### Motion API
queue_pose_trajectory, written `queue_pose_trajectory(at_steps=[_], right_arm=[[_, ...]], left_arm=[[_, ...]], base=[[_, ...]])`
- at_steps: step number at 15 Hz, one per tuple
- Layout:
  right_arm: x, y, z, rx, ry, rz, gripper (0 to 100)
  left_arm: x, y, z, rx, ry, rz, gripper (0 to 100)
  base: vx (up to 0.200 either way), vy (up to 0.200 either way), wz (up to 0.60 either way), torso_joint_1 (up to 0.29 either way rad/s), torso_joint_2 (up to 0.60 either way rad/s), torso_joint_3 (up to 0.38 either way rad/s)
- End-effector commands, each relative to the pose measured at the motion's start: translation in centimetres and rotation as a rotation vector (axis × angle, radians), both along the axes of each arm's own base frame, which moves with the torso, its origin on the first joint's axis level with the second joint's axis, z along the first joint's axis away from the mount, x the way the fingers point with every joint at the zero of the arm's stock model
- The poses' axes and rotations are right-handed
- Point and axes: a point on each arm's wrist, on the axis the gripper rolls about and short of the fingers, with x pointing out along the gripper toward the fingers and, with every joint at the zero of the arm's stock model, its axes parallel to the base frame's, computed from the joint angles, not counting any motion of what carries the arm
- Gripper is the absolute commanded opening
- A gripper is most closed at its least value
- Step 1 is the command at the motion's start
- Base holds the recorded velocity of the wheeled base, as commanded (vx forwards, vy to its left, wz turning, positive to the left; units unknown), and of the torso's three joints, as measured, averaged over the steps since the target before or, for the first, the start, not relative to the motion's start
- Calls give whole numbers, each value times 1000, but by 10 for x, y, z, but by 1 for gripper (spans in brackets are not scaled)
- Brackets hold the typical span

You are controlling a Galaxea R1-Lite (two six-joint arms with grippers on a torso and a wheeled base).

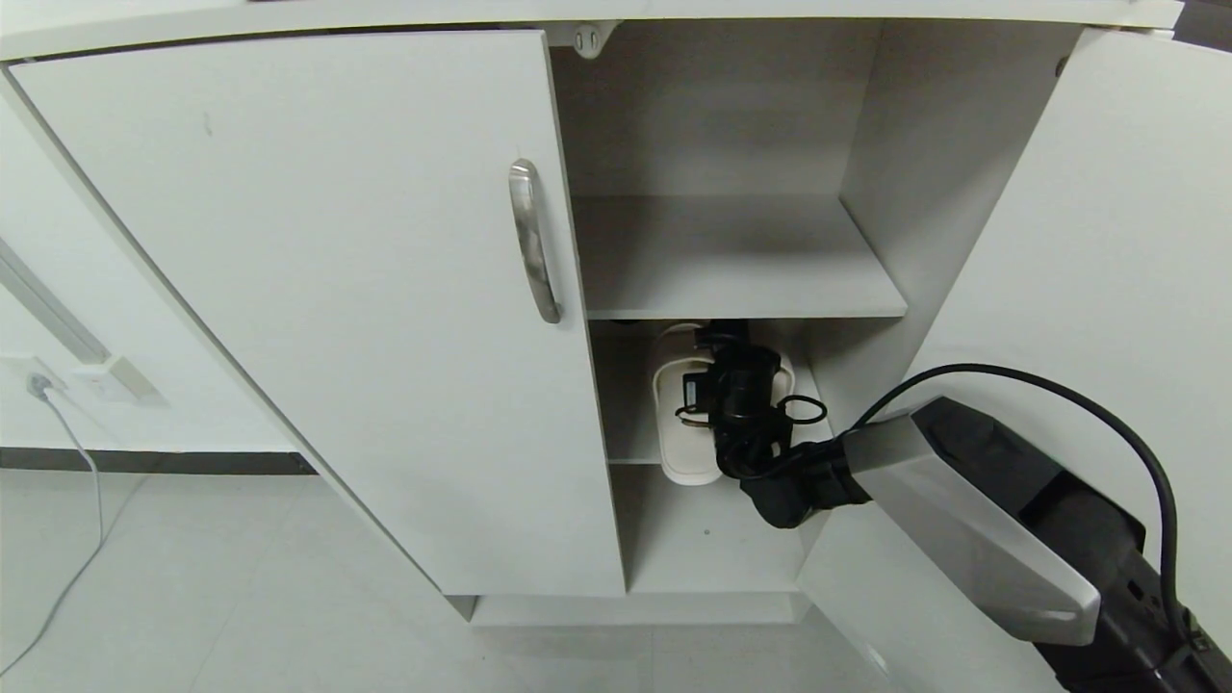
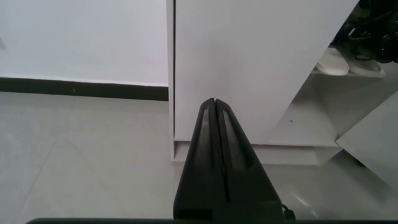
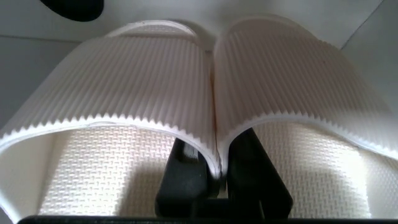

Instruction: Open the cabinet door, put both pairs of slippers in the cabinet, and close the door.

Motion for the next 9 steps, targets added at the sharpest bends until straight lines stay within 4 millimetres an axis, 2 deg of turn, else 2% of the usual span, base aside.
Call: queue_pose_trajectory(at_steps=[1, 3, 9], right_arm=[[1, 0, -3, -3, 4, 0, 0], [2, 1, -11, -9, 13, 0, 0], [4, 0, -15, -14, 20, -3, 0]], left_arm=[[0, 0, 0, -1, 1, 0, 0], [0, 0, 0, -1, 1, 0, 0], [0, 0, 0, 1, 1, 1, 0]], base=[[0, 0, 0, 0, 0, 0], [0, 0, 0, 0, 0, 0], [0, 0, 0, 0, 0, 0]])
